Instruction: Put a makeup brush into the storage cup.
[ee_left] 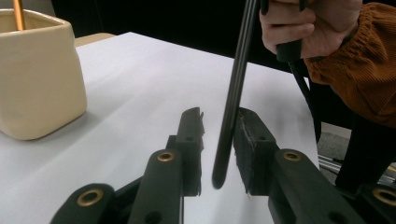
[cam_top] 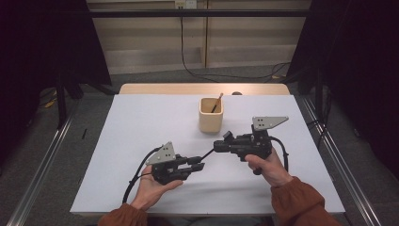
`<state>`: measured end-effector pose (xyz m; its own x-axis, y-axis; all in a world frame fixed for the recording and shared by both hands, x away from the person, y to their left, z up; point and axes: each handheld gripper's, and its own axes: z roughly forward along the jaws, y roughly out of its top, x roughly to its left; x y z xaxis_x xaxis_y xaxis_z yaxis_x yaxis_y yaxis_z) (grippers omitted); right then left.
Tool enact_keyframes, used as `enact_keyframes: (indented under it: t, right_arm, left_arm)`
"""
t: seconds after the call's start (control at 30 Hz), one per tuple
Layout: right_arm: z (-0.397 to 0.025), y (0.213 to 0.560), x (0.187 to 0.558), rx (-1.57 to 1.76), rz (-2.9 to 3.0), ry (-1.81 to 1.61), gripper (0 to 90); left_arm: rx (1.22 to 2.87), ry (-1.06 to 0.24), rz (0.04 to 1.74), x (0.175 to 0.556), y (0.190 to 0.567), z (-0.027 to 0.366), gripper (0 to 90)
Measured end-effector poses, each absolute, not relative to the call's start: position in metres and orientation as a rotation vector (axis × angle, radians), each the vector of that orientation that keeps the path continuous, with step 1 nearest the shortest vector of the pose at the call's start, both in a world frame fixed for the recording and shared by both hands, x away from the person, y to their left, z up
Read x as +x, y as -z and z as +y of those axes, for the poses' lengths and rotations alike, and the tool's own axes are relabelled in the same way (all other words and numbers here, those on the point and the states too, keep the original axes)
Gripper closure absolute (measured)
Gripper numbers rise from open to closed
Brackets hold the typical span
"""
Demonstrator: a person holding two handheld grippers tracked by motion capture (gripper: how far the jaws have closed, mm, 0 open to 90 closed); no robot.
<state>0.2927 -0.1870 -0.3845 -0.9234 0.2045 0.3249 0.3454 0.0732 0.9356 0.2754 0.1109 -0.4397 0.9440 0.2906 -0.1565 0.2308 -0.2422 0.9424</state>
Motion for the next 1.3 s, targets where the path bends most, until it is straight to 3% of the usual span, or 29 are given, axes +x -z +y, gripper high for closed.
enact_keyframes:
  t: [0.5,0.8,1.17,1.3]
  right_arm:
    - [-0.195,0.382,0.293,-0.664,-2.278,1.982,85.7]
    - [-0.200,0.380,0.294,-0.691,-2.316,1.967,85.7]
    - [-0.213,0.376,0.295,-0.744,-2.341,1.980,85.7]
    - [-0.219,0.375,0.295,-0.766,-2.360,1.974,85.7]
  left_arm:
    - [1.764,-0.140,0.514,0.274,0.432,0.122,25.9]
    - [1.734,-0.182,0.562,0.273,0.421,0.137,6.3]
    - [1.746,-0.137,0.539,0.267,0.419,0.148,2.7]
    - [1.744,-0.181,0.560,0.267,0.419,0.158,2.0]
